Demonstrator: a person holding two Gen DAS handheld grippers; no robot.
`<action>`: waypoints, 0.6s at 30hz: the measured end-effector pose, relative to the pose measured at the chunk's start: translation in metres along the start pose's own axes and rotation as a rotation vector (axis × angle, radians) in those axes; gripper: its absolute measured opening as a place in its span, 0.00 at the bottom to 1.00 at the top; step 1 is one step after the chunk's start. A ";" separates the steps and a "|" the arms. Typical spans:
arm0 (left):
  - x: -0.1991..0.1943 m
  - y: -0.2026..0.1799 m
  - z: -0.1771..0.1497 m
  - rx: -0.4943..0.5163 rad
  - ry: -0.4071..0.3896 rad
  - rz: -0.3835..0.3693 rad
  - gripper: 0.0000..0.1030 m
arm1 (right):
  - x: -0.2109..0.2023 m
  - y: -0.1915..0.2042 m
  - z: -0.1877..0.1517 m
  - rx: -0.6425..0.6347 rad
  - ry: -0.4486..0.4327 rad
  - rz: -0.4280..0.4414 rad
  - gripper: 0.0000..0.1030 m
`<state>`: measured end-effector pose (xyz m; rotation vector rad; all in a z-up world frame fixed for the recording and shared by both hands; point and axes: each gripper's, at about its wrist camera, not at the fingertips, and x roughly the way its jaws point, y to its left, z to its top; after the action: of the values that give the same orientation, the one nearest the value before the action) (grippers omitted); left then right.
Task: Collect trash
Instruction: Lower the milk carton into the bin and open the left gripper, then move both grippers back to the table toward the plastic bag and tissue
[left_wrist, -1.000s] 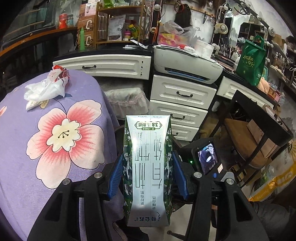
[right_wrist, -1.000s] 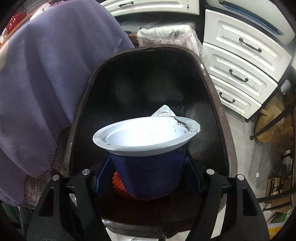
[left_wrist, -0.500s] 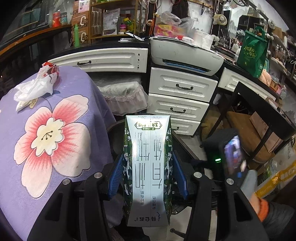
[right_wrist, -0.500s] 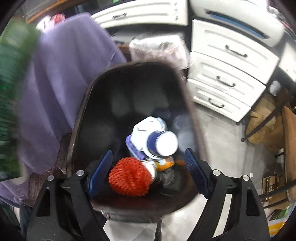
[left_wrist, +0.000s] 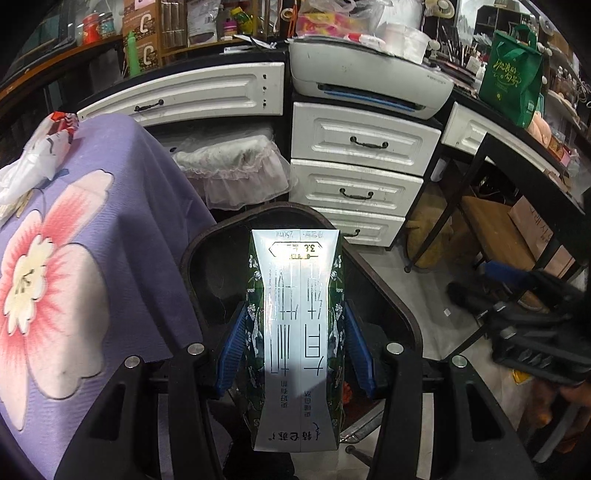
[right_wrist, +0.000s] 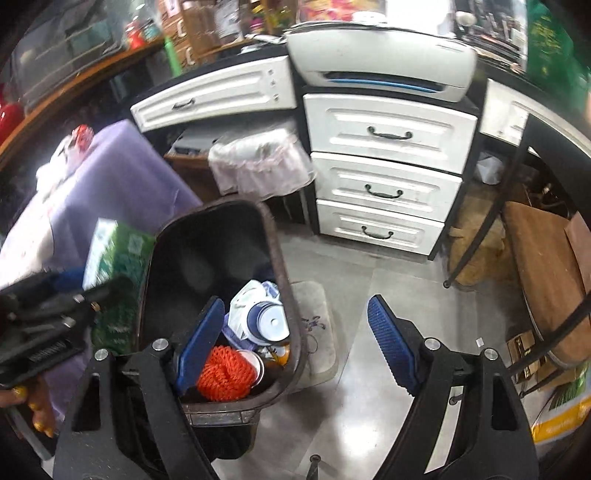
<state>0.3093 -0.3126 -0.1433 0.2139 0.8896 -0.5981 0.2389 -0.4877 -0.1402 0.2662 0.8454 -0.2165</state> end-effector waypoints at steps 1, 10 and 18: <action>0.003 -0.001 0.000 0.004 0.006 0.002 0.49 | -0.003 -0.003 0.001 0.008 -0.005 -0.003 0.77; 0.033 -0.006 0.000 0.028 0.069 0.018 0.53 | -0.011 -0.001 0.000 0.009 -0.027 0.018 0.77; 0.024 -0.009 -0.003 0.051 0.039 0.031 0.81 | -0.015 0.003 0.001 0.008 -0.044 0.028 0.77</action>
<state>0.3133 -0.3287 -0.1631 0.2858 0.9076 -0.5900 0.2307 -0.4842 -0.1279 0.2795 0.7970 -0.1986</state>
